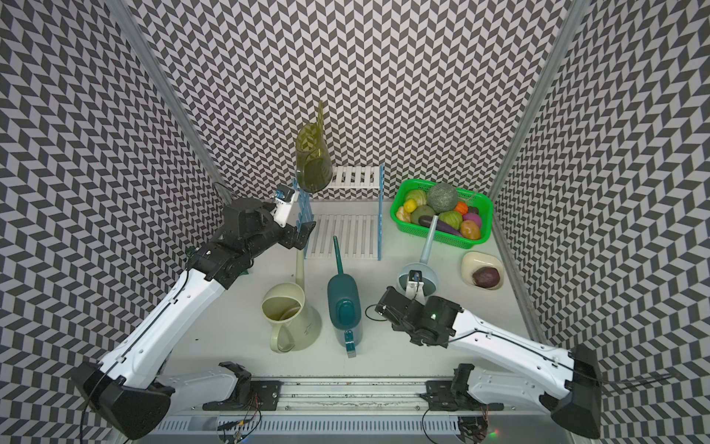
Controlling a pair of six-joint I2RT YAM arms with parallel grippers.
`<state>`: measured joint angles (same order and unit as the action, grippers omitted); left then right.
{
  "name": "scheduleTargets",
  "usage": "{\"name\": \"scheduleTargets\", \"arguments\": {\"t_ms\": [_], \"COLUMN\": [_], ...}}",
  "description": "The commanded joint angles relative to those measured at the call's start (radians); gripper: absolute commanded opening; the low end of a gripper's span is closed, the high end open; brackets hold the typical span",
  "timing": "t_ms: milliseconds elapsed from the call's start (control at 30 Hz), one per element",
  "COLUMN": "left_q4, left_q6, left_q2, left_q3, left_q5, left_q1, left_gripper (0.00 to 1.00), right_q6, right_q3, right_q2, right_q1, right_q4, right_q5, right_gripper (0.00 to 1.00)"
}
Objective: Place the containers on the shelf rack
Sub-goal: 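Pick up a container from the center of the board.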
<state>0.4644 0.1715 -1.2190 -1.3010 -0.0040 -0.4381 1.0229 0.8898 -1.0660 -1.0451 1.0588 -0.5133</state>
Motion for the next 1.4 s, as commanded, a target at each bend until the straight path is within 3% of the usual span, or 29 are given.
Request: {"name": "scheduleTargets", "arguments": {"t_ms": [0, 433, 700, 767, 1067, 1367], "left_q4": [-0.019, -0.016, -0.022, -0.022, 0.019, -0.004], "left_q6": [0.007, 0.008, 0.004, 0.001, 0.087, 0.105], "left_q2": [0.032, 0.036, 0.039, 0.039, 0.034, 0.027], "left_q3": [0.008, 0.011, 0.023, 0.029, 0.063, 0.090], "left_q5": [-0.014, -0.005, 0.032, 0.073, 0.507, 0.573], "left_q1": [0.001, 0.000, 0.000, 0.000, -0.002, -0.012], "left_gripper": [1.00, 1.00, 1.00, 1.00, 1.00, 1.00], "right_q6": [0.024, -0.392, -0.495, -0.494, -0.538, -0.573], "right_q3": [-0.048, -0.170, -0.183, -0.198, -0.296, -0.403], "right_q2": [0.047, 0.013, -0.001, 0.028, 0.175, 0.238], "right_q1": [0.009, 0.292, 0.362, 0.364, 0.364, 0.364], "right_q4": [-0.103, -0.531, -0.598, -0.607, -0.667, -0.847], "right_q5": [-0.128, -0.078, -0.082, -0.074, -0.058, -0.058], "right_gripper": [0.55, 0.53, 0.52, 0.53, 0.55, 0.42]}}
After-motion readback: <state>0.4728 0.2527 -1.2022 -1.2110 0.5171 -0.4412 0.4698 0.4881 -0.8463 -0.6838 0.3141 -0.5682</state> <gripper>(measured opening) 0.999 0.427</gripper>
